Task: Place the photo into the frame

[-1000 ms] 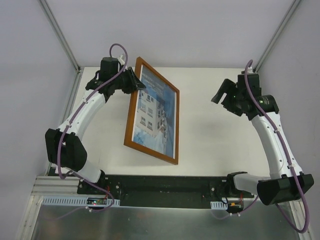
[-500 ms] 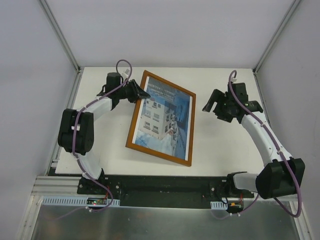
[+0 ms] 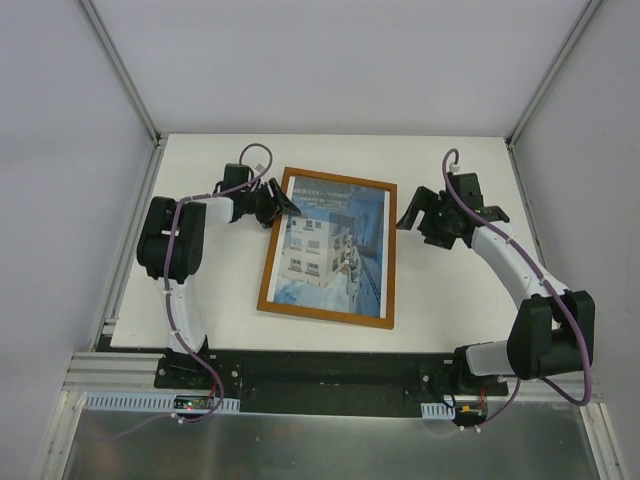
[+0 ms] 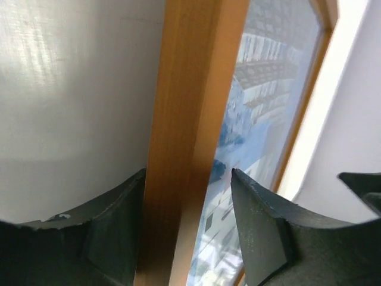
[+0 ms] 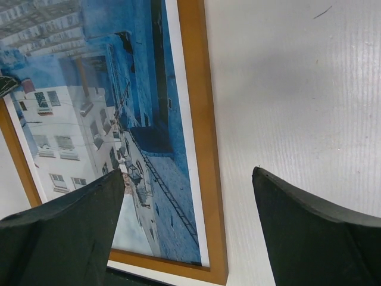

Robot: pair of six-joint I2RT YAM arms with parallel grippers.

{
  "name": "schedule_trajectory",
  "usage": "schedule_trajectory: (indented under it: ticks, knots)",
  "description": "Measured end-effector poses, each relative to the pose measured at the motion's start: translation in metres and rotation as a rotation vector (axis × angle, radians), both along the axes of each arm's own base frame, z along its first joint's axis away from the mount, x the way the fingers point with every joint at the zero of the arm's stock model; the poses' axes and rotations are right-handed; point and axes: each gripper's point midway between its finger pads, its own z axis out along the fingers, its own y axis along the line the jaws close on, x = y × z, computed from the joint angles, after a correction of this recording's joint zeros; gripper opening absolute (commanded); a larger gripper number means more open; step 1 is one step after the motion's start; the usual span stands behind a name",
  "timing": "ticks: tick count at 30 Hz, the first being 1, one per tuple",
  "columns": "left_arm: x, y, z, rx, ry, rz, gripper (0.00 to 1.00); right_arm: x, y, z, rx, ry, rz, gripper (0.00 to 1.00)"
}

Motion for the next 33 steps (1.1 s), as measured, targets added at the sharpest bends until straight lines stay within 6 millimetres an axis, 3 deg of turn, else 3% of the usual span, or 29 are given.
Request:
schedule_trajectory:
  ticks: [11, 17, 20, 23, 26, 30, 33]
  knots:
    - [0.010, 0.028, -0.002, 0.201, 0.004, 0.052, 0.67, -0.002, 0.003, -0.018, 0.010, 0.011, 0.012, 0.91]
    - [-0.002, 0.066, -0.007, 0.416, 0.052, 0.140, 0.64, -0.008, 0.005, -0.035, 0.004, 0.047, 0.022, 0.91]
    - [-0.018, 0.084, -0.006, 0.510, 0.076, 0.196, 0.57, -0.014, 0.007, -0.043, -0.012, 0.060, 0.029, 0.89]
    - [-0.051, 0.102, -0.001, 0.585, 0.098, 0.265, 0.36, -0.022, 0.007, -0.053, -0.035, 0.082, 0.030, 0.77]
    - [-0.087, 0.117, 0.006, 0.629, 0.109, 0.335, 0.18, -0.028, 0.003, -0.062, -0.059, 0.102, 0.011, 0.50]
    - [-0.116, 0.133, 0.005, 0.672, 0.130, 0.399, 0.01, -0.032, -0.005, -0.071, -0.096, 0.119, -0.032, 0.20]
    - [-0.125, 0.136, -0.005, 0.685, 0.170, 0.409, 0.00, -0.038, -0.011, -0.080, -0.126, 0.139, -0.055, 0.07]
